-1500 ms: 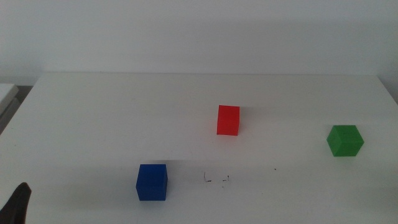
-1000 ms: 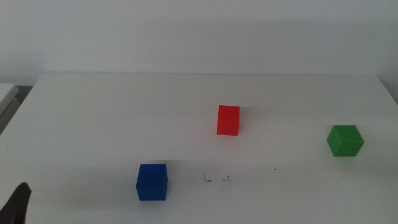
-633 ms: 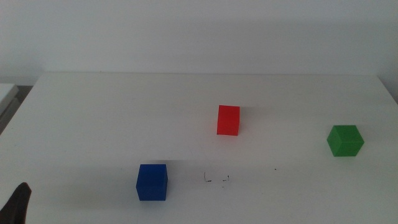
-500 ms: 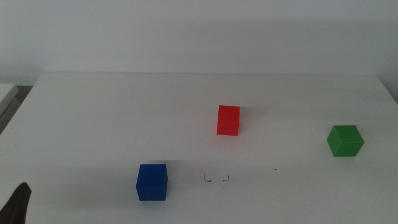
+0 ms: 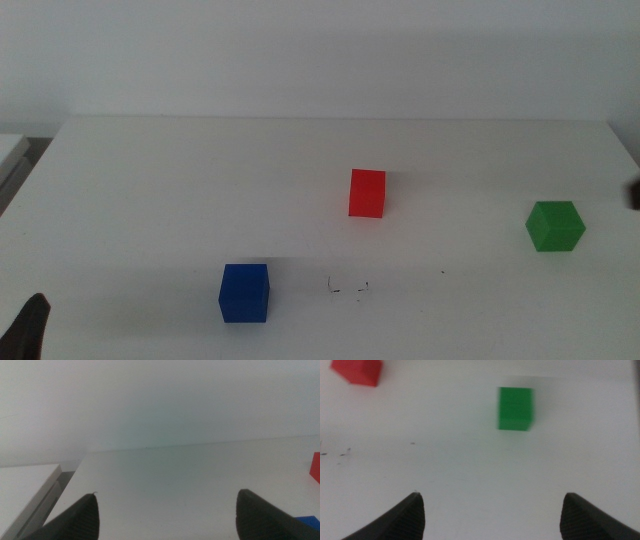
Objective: Stack red cubes first, then green, then blue cubes in a specific spot.
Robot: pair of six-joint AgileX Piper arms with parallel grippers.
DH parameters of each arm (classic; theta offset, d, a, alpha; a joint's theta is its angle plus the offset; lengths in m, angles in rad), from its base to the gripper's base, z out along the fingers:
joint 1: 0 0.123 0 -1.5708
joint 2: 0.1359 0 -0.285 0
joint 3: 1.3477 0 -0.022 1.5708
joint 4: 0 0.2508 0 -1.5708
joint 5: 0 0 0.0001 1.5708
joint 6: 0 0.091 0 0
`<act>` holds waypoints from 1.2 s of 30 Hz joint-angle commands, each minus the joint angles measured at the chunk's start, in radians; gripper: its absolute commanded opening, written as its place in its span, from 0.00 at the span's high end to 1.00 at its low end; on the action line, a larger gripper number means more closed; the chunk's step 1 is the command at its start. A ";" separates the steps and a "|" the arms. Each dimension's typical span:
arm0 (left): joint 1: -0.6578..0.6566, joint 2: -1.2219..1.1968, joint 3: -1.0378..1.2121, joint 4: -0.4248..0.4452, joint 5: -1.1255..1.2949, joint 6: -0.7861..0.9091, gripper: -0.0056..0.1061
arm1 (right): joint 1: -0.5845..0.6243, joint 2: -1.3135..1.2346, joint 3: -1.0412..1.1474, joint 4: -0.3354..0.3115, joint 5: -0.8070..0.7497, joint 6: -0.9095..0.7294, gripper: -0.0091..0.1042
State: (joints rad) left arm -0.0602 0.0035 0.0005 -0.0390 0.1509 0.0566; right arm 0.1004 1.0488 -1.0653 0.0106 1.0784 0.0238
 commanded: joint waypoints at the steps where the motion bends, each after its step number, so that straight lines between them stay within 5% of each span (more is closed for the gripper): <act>1: 0.001 -0.003 -0.001 -0.001 -0.011 0.000 0.11 | 0.084 0.090 -0.058 -0.033 0.000 0.031 0.10; 6: 0.001 -0.003 -0.001 -0.001 -0.011 0.000 0.11 | 0.323 0.308 -0.225 -0.241 0.057 0.243 0.10; 8: 0.001 -0.003 -0.001 -0.001 -0.011 0.000 0.11 | 0.386 0.400 -0.322 -0.261 0.085 0.279 0.10; 15: 0.001 -0.003 -0.001 -0.001 -0.011 0.000 0.11 | 0.447 0.751 -0.660 -0.132 0.143 0.375 0.10; 24: 0.001 -0.003 -0.001 -0.001 -0.011 0.000 0.11 | 0.447 1.069 -0.952 -0.107 0.143 0.479 0.10; 36: 0.001 -0.003 -0.001 -0.001 -0.011 0.000 0.11 | 0.447 1.226 -1.051 -0.110 0.079 0.582 0.10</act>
State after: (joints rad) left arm -0.0602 0.0035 0.0005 -0.0390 0.1509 0.0566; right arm 0.5466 2.2692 -2.1074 -0.0931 1.1753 0.5903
